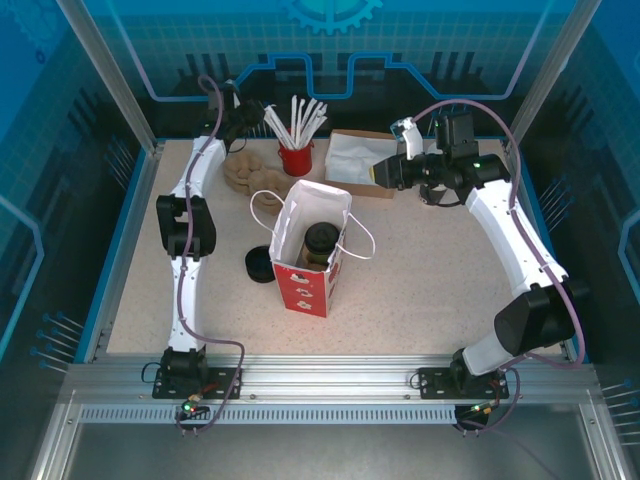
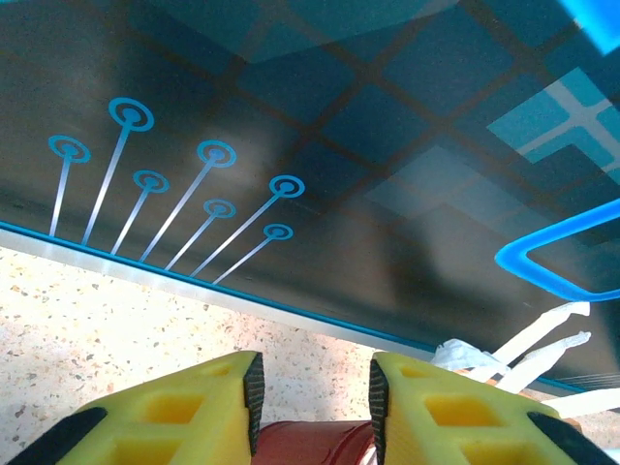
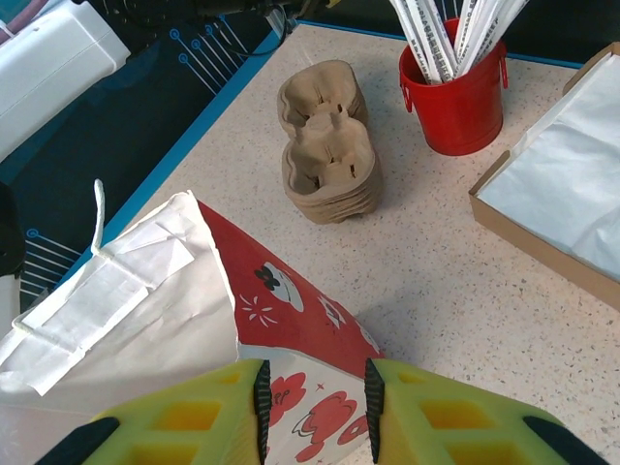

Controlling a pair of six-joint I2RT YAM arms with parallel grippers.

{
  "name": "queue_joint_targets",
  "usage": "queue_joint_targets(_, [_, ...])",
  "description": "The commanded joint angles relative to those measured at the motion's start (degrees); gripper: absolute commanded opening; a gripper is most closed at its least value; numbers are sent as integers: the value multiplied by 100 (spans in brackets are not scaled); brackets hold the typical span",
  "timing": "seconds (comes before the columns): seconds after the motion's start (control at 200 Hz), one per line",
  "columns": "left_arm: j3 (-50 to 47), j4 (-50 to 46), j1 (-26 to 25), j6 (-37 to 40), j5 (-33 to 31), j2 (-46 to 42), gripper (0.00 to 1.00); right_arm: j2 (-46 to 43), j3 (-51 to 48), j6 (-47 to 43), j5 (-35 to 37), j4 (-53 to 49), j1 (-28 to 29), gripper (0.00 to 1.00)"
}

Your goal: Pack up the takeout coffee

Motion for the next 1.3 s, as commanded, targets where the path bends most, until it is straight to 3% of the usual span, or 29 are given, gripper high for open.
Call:
queue_joint_targets(0.0, [249,24,23,-113,125,139,35,-59,-80,-82,-109,18,-81,35])
queue_joint_targets(0.365, [221,9,-86,-276,296,168,31,-198,-248,-90,-104,10,-181,35])
queue_joint_targets(0.665, [26,95,-80,-386,384,53,17,-357,-329,-139,-101,-17,-236,35])
queue_joint_targets(0.815, [-268,206,-80,-395,447,-147,8,-415,-366,-158,-99,-50,-269,35])
queue_joint_targets(1.296, [-1543,545,-78,-267,484,-1185,0,-544,-480,-199,-142,-61,-357,35])
